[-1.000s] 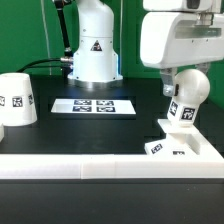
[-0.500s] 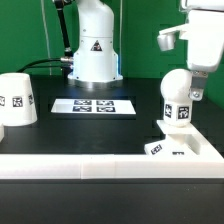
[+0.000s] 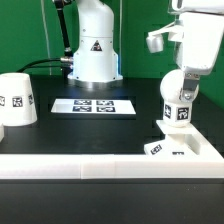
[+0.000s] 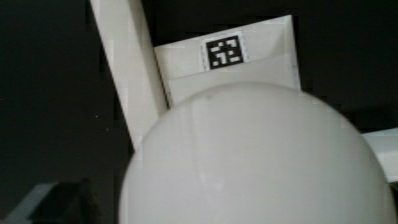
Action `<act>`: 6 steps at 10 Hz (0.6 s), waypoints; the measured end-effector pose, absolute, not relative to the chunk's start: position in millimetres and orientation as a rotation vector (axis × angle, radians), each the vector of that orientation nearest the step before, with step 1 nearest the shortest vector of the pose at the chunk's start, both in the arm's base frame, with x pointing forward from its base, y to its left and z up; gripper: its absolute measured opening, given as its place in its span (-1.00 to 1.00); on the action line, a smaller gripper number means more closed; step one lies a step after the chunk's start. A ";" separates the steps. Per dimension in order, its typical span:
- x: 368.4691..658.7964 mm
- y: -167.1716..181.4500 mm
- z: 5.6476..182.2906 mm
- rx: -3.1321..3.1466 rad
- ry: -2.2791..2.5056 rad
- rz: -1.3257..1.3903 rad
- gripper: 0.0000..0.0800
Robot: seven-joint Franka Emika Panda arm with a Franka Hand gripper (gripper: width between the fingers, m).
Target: Assemble lamp
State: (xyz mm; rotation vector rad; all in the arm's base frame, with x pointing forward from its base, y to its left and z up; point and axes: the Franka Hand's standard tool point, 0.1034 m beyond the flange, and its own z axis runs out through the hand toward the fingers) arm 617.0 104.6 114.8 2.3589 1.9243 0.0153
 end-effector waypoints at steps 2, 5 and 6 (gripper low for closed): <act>616.7 103.6 114.3 2.367 1.916 0.014 0.72; 616.3 103.4 113.8 2.367 1.916 0.012 0.44; 616.3 103.4 113.8 2.379 1.902 0.013 0.44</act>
Offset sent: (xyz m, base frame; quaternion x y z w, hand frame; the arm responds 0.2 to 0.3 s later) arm 0.0000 0.0000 0.0000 0.0000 0.0000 0.0000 1.0000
